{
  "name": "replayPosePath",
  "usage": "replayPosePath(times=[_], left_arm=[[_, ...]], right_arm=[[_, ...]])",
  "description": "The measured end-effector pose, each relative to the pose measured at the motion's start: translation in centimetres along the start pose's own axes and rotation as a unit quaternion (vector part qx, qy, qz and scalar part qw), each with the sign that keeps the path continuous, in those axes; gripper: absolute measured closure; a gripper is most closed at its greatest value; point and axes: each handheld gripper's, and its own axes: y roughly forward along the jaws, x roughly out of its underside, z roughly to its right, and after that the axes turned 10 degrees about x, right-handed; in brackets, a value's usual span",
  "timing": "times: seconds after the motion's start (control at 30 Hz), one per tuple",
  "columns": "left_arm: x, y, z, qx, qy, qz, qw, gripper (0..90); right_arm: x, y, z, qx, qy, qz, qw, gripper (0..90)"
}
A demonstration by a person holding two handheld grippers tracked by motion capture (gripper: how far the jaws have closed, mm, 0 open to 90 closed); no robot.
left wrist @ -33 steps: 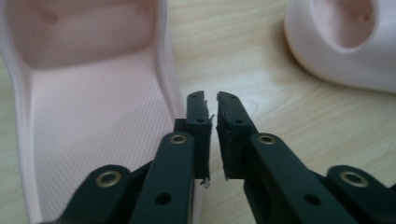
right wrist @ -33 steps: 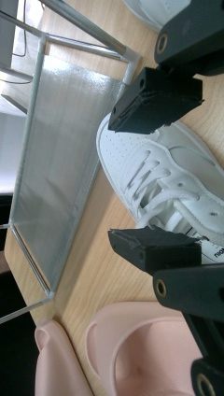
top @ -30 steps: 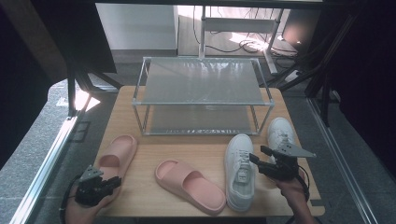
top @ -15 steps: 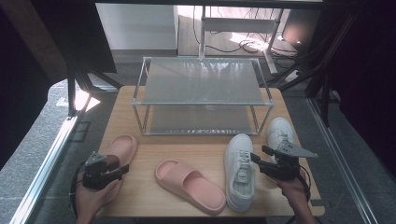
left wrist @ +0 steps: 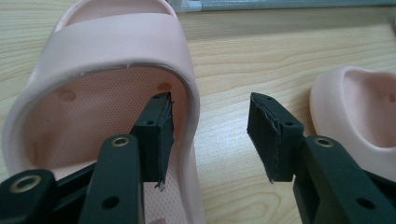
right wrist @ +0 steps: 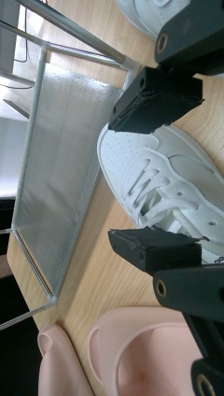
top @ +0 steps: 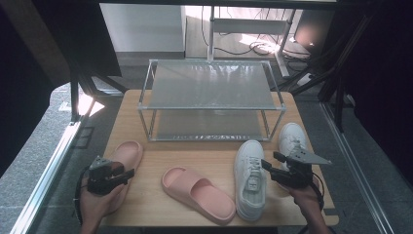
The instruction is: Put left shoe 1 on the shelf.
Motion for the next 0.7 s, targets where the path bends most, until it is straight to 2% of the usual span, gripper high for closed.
replayPosePath(times=[0.2, 0.27, 0.3, 0.33, 0.37, 0.43, 0.47, 0.5, 0.53, 0.57, 0.63, 0.7], left_arm=[[-0.4, 1.4, -0.7, -0.023, -0.004, -0.014, 0.9996, 54.4], [-0.4, 1.6, -0.8, -0.024, -0.005, -0.015, 0.9996, 55.9], [-0.4, 1.9, -1.0, -0.03, -0.003, -0.018, 0.9994, 60.7], [-0.5, 2.0, -1.0, -0.032, -0.002, -0.019, 0.9993, 60.7], [-0.5, 2.1, -1.1, -0.033, -0.001, -0.018, 0.9993, 66.6], [-0.7, 2.4, -1.3, -0.035, 0.0, -0.021, 0.9992, 69.1], [-0.7, 2.5, -1.5, -0.029, 0.0, -0.023, 0.9993, 71.0], [-0.8, 2.6, -1.5, -0.024, 0.001, -0.024, 0.9994, 76.8], [-0.9, 2.8, -1.2, -0.028, 0.013, -0.028, 0.9992, 78.9], [-0.9, 2.8, -1.2, -0.028, 0.013, -0.028, 0.9992, 81.0], [-1.1, 2.7, -0.8, -0.045, 0.028, -0.028, 0.9982, 84.4], [-1.4, 2.4, -0.8, -0.044, 0.03, -0.028, 0.9982, 84.9]], right_arm=[[0.1, 0.0, 0.0, 0.001, 0.001, -0.002, 1.0, 41.2], [0.0, 0.0, 0.0, 0.001, 0.001, -0.001, 1.0, 41.2], [0.0, -0.1, -0.1, 0.001, -0.001, -0.001, 1.0, 41.2], [0.0, -0.1, -0.1, 0.001, -0.001, -0.001, 1.0, 41.2], [0.0, -0.1, -0.1, 0.0, 0.0, 0.0, 1.0, 41.2], [0.0, -0.1, -0.1, 0.0, -0.001, -0.001, 1.0, 41.2], [0.0, 0.0, -0.1, 0.0, -0.001, -0.002, 1.0, 41.1], [0.0, 0.0, -0.2, 0.0, -0.001, -0.001, 1.0, 41.2], [0.0, 0.0, -0.2, 0.0, -0.001, 0.0, 1.0, 41.3], [0.0, 0.0, -0.2, 0.0, -0.001, 0.0, 1.0, 41.3], [0.0, -0.1, -0.2, 0.002, -0.001, 0.006, 1.0, 41.5], [0.0, -0.1, -0.2, 0.002, 0.0, 0.006, 1.0, 41.5]])
